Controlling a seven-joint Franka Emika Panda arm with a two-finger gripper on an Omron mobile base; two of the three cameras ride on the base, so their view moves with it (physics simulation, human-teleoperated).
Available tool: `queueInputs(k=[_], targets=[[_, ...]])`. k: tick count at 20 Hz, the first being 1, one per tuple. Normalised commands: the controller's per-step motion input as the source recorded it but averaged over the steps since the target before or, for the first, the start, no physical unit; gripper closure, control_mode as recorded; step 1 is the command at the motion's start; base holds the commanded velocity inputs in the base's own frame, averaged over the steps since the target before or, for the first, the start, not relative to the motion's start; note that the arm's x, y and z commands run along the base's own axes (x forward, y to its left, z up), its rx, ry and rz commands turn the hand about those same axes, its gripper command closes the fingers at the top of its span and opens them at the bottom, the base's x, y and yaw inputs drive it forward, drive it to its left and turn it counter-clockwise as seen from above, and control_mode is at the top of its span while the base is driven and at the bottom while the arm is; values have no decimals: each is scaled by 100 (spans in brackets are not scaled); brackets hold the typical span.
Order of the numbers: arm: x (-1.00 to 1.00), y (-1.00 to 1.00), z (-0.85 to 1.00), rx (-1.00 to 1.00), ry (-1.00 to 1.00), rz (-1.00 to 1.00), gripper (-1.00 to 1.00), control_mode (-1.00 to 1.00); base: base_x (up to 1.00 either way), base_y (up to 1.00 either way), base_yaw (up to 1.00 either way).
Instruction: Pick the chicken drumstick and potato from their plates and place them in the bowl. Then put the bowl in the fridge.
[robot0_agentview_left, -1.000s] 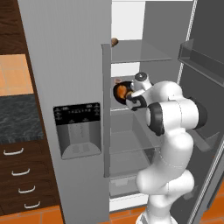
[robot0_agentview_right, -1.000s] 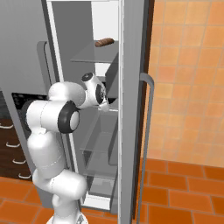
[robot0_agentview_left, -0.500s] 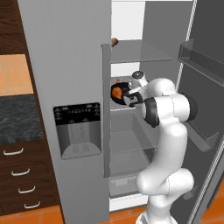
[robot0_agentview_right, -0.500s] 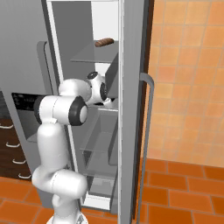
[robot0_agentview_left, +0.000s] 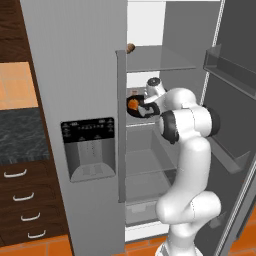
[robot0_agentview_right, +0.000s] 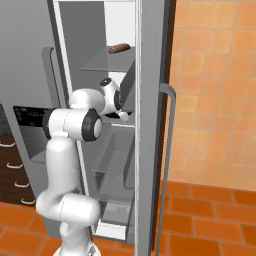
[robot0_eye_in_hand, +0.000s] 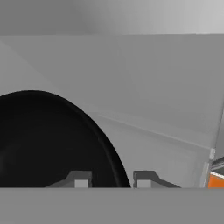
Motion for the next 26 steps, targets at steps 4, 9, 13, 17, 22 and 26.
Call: queueInputs(k=[4,9,13,17,22,26], targets=[[0,0,-1,0,0,0,-100,-100,0,0,0],[-31,13,0,0,-3,0,-100,-100,0,0,0],[-62,3,1,0,-4,1,-100,-100,0,0,0],[-50,1,15,0,-8,0,-100,-100,0,0,0],[-33,4,38,0,-16,5,-100,-100,0,0,0],[-80,24,42,0,-11,8,-100,-100,0,0,0]])
